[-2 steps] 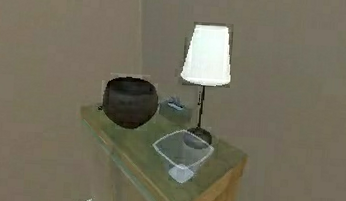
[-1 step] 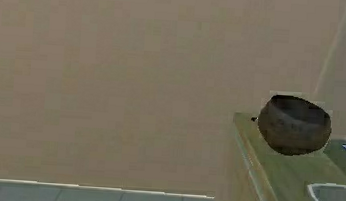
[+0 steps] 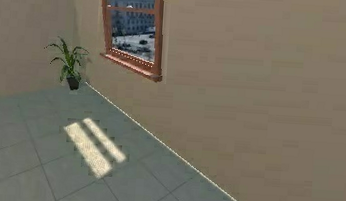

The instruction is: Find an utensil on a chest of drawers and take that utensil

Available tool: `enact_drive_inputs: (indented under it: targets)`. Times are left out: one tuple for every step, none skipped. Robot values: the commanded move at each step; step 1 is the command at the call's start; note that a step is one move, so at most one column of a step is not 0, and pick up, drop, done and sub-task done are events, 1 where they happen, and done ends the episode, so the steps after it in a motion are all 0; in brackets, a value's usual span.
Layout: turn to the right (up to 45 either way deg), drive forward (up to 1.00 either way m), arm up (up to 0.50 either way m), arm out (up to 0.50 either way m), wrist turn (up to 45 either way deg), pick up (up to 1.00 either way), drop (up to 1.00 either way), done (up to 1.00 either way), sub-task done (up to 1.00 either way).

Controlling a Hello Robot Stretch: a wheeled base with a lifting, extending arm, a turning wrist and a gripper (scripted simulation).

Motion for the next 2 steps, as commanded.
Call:
enact_drive_inputs:
  targets:
    - [-9.0,0.0,0.0,0.0,0.0,0.0,0.0,0.0,0.0]
    - [45.0,0.0,0.0,0.0,0.0,0.0,0.0,0.0,0.0]
